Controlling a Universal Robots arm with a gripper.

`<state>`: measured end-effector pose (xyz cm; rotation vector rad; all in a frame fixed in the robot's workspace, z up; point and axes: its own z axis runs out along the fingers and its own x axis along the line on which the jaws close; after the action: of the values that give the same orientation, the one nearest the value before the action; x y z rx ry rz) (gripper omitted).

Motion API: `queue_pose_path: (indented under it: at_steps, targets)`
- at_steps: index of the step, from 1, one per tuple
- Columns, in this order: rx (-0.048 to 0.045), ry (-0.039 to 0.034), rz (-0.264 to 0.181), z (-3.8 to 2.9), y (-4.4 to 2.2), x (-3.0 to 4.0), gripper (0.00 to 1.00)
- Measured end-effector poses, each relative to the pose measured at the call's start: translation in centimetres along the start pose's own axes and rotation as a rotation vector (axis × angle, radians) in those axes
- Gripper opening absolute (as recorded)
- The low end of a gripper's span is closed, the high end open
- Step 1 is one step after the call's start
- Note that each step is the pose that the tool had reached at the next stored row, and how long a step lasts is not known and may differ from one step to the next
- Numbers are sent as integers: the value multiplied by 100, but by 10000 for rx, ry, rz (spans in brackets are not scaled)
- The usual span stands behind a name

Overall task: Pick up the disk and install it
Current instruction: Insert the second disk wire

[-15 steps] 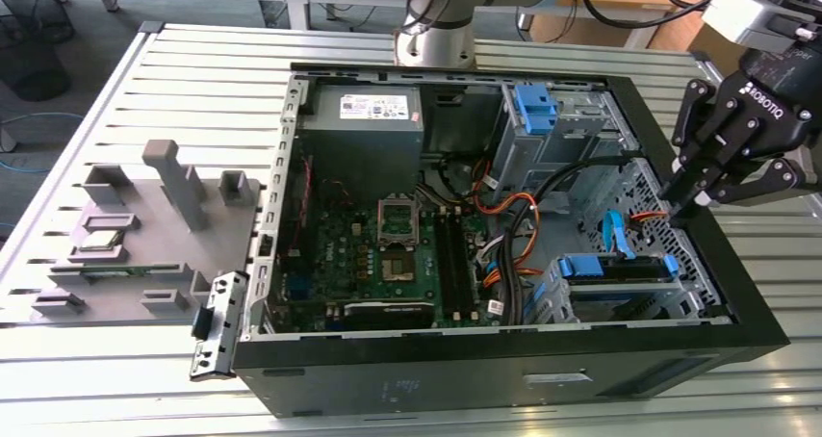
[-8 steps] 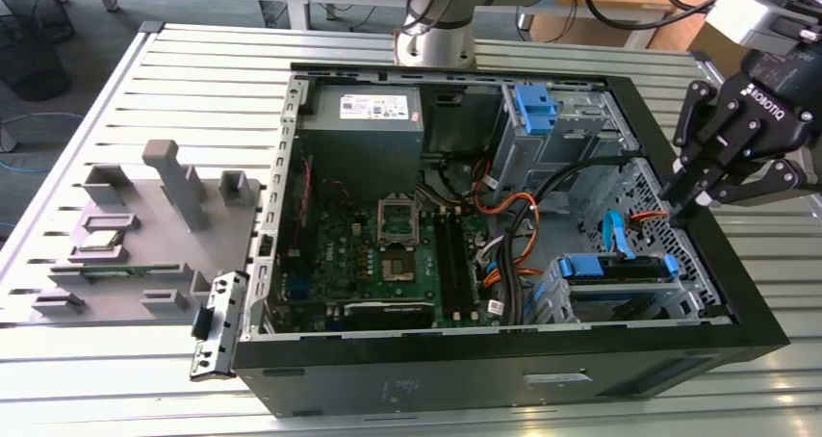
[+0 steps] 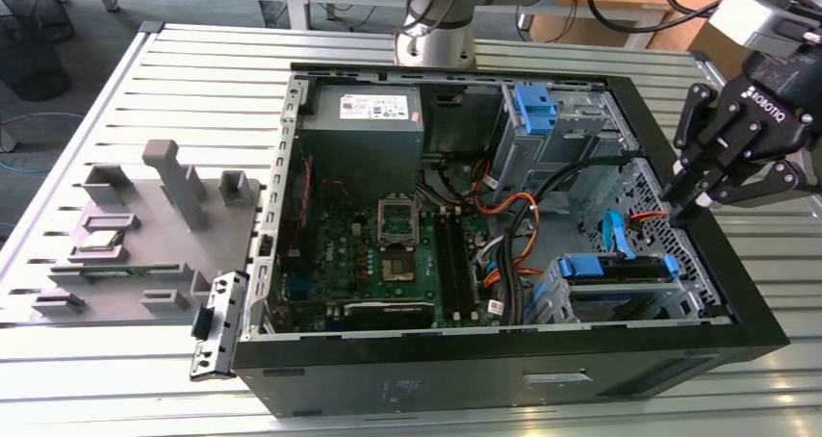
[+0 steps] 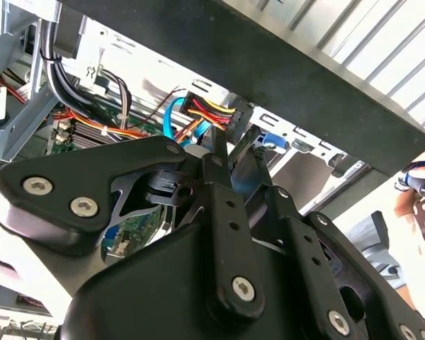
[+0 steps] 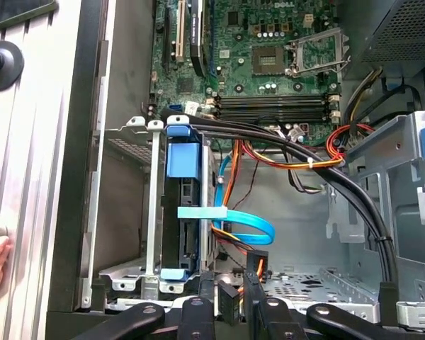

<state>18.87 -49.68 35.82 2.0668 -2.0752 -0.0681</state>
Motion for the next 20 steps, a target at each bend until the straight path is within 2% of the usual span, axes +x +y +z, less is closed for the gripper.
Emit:
queue_pose_path:
  at_steps: [9,16,20]
  targets:
    - [-266,141,-6,22,-91,-18,31]
    - [-431,185,-18,28,-165,-27,31]
    - [-557,272,-16,40,-206,-29,31]
